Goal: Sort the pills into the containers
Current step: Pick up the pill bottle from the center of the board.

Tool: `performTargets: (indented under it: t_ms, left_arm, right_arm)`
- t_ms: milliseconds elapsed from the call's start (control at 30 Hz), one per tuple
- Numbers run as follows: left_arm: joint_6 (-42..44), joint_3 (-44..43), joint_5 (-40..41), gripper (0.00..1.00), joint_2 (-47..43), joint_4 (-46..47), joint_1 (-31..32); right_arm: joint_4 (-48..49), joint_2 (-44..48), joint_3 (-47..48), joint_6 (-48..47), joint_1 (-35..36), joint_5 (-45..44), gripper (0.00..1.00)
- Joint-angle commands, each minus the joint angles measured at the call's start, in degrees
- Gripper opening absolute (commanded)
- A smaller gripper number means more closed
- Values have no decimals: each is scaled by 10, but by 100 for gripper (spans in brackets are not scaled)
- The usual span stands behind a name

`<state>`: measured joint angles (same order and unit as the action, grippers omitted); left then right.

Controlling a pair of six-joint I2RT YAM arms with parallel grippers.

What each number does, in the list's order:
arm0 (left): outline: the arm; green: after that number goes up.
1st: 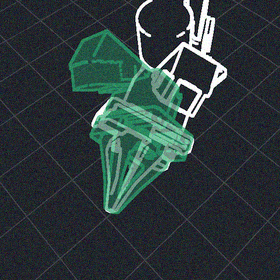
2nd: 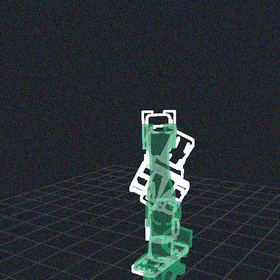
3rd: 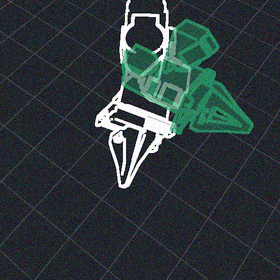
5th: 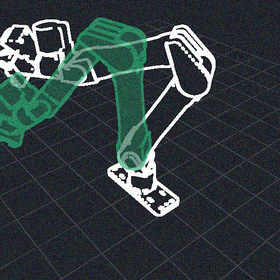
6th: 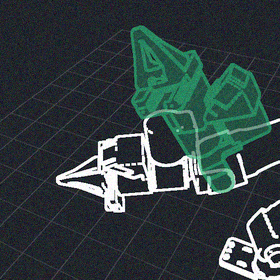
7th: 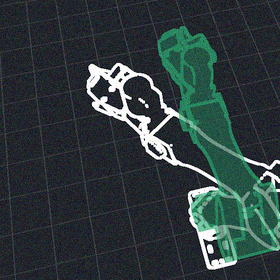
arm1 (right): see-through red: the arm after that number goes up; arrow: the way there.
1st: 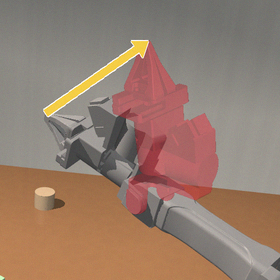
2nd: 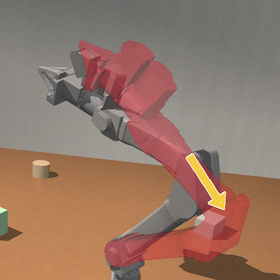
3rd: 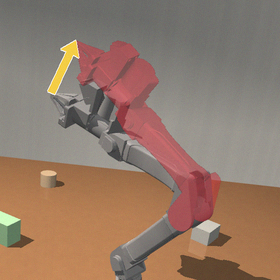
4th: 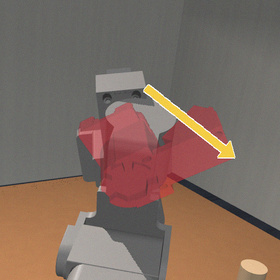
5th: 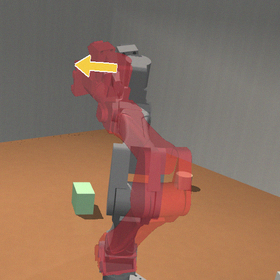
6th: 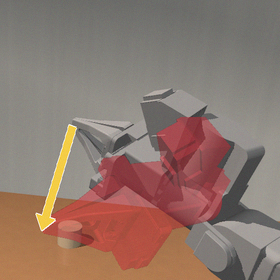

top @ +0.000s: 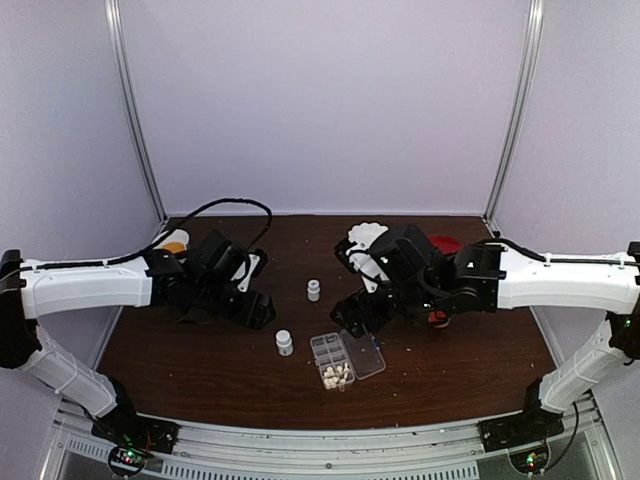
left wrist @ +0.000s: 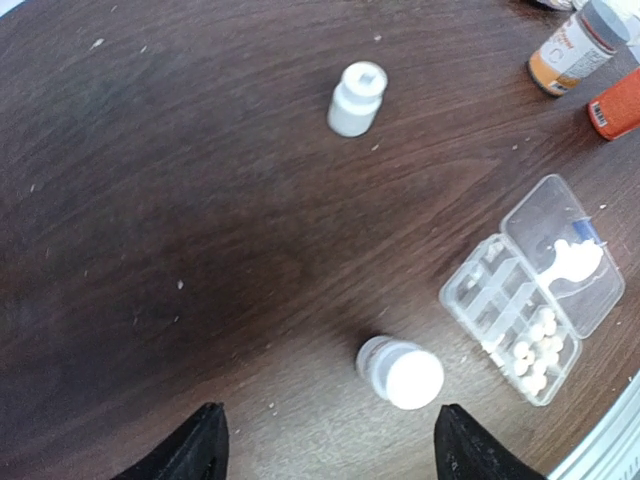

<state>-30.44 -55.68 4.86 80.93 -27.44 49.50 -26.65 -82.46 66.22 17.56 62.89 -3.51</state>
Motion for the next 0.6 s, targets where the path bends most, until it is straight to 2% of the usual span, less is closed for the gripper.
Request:
performTargets:
  t_ms: [0,133,300,567]
  left_arm:
    - [-20,65,-23,73,-52,48,-17]
    - [-30,120,-42,66,-102,57,-51]
    - [-30,154,-80,52,-118,69,-77]
    - [-34,182,-94,49,-131,85,-94]
  right_arm:
    - [19,-35,38,25,18,-9,84]
    - [5,-95,90,27,36,-5,82]
    - [-32,-173,166,34,49,-10,79]
    - [-39,-267,236,56,55,-6,75]
